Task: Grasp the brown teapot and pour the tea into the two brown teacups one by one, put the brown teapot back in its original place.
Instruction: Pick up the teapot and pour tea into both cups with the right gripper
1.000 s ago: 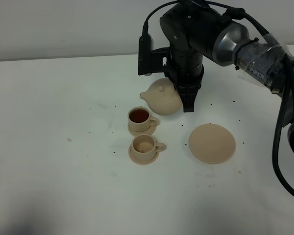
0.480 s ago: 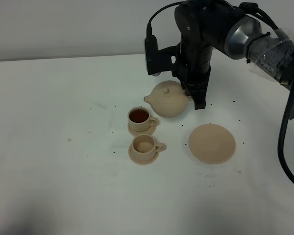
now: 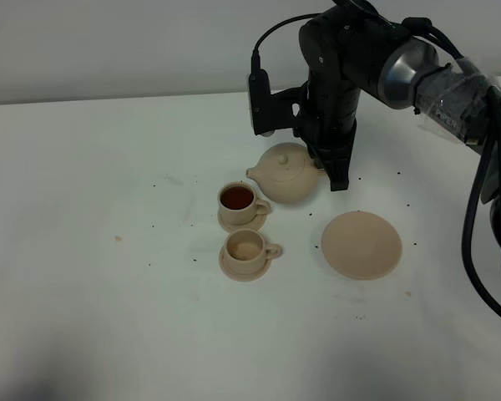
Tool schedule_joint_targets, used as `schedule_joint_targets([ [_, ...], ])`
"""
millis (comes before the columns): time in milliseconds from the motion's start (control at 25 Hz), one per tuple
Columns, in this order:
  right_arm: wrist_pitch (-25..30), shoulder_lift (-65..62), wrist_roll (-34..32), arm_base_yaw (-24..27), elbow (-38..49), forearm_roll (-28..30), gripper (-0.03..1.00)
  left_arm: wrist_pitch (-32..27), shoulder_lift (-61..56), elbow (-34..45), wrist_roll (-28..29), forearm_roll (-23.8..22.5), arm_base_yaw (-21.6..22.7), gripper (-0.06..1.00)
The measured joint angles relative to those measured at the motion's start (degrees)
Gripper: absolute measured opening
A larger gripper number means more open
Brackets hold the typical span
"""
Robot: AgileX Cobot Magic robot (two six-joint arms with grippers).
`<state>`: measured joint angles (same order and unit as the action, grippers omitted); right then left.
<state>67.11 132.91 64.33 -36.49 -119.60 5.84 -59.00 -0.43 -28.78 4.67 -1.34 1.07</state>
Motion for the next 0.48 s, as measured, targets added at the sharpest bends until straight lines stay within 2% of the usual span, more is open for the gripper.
schedule_joint_targets([
  [480, 2.74, -0.68, -2.93, 0.25, 0.00, -0.39, 0.11, 0.00, 0.00, 0.00, 0.00, 0.00, 0.00, 0.32],
])
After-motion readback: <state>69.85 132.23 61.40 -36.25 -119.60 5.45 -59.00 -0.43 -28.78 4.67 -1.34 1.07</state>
